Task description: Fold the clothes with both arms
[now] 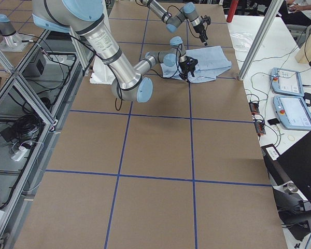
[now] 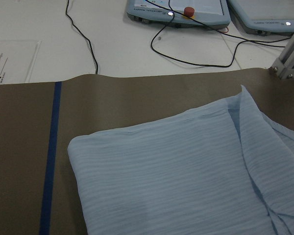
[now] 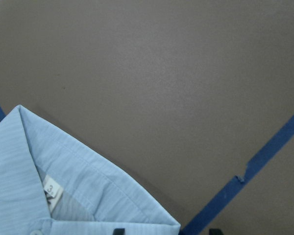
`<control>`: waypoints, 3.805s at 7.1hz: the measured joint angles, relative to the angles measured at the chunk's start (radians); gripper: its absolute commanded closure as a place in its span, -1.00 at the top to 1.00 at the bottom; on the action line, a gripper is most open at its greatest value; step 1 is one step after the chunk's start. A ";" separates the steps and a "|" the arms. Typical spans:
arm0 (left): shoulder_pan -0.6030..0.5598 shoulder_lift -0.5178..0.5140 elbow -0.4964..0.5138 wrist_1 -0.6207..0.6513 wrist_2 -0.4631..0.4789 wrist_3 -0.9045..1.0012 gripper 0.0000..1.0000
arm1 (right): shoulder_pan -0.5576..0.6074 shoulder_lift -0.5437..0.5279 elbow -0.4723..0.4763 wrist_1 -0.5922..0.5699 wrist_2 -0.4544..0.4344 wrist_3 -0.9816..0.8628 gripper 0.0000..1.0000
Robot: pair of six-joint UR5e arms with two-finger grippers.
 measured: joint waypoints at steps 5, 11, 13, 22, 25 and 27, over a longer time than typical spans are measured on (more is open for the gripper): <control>0.001 0.007 -0.001 0.000 0.001 0.000 1.00 | -0.011 0.028 -0.037 0.008 -0.050 0.027 -0.33; 0.001 0.010 -0.001 0.000 -0.001 0.001 1.00 | -0.026 0.031 -0.047 0.010 -0.095 0.028 -1.00; 0.001 0.013 -0.008 0.000 0.000 -0.001 1.00 | -0.026 0.030 -0.041 0.009 -0.093 0.019 -1.00; 0.015 0.050 -0.057 0.000 -0.001 -0.020 1.00 | -0.134 -0.497 0.553 -0.001 -0.165 -0.083 0.17; 0.016 0.052 -0.061 0.000 -0.003 -0.017 1.00 | -0.106 -0.461 0.552 -0.046 -0.155 -0.201 1.00; 0.016 0.052 -0.064 0.000 -0.005 -0.011 1.00 | -0.098 -0.290 0.545 -0.261 -0.132 -0.304 1.00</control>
